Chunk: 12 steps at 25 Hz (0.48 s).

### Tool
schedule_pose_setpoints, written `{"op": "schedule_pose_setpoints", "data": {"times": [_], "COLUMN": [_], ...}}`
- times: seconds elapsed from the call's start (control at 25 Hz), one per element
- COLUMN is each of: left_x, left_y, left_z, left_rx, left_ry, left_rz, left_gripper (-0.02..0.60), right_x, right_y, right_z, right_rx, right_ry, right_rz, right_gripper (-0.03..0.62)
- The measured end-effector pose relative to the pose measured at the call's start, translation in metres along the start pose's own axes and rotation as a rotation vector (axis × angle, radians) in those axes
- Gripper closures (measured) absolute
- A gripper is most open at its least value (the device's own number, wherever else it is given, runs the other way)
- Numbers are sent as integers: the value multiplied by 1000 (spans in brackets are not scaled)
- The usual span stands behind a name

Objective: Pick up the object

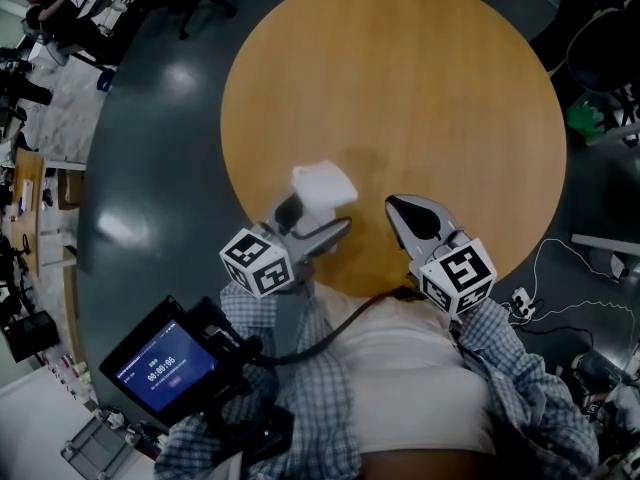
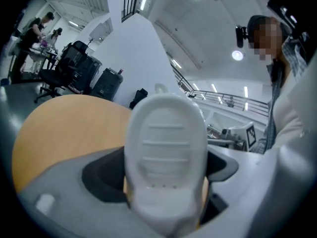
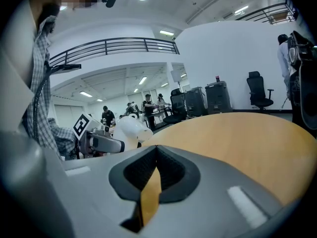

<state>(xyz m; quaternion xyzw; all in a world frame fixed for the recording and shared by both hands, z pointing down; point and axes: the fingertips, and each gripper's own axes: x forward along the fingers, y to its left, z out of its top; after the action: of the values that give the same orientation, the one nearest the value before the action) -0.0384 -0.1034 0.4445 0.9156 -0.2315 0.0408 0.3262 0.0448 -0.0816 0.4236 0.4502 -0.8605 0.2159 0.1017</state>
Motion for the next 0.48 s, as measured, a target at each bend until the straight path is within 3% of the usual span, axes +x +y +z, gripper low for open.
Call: {"op": "schedule_pose_setpoints", "data": {"times": [0.48], "left_x": [1], "left_y": [1], "left_z": [-4], "left_rx": [0], "left_ry": [11], "left_rz": [-2], "left_gripper": [126], "right_x": [-2], "right_y": [2], "right_z": [-3], "right_rx": [-6], "right_ry": [4], "right_rz": [-5], "right_gripper": [589]}}
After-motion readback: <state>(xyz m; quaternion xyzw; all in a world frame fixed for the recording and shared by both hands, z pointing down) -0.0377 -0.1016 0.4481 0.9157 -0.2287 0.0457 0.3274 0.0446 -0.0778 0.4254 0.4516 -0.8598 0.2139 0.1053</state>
